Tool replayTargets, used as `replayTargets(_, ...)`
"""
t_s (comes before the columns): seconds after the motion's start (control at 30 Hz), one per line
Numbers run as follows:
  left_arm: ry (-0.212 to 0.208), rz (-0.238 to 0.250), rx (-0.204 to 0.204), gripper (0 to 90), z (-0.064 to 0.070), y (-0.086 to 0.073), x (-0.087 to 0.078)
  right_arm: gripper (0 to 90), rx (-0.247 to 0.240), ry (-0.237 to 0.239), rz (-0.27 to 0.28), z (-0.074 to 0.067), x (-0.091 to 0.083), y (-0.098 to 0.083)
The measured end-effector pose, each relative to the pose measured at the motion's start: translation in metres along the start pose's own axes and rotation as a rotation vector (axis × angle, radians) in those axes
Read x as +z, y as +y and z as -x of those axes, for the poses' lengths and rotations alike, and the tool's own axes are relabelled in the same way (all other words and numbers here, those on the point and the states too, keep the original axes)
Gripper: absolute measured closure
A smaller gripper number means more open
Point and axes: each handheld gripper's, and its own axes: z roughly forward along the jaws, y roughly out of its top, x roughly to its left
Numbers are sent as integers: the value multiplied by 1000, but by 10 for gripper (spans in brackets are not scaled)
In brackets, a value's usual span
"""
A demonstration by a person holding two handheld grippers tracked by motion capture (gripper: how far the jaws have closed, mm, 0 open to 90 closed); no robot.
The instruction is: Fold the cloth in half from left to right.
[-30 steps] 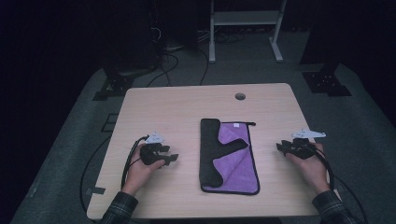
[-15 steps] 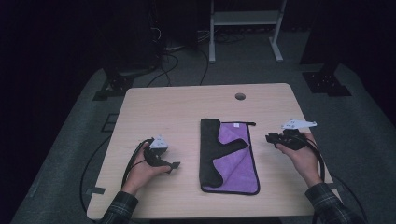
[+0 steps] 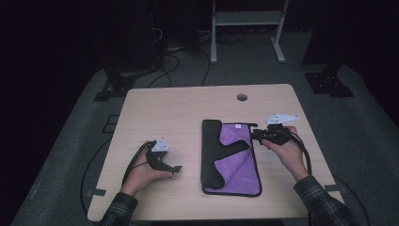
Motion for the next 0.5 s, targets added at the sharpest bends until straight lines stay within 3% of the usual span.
replayTargets(0.5, -2, 8, 0, 0, 0, -1, 0, 709, -79, 112, -36, -33, 47, 26)
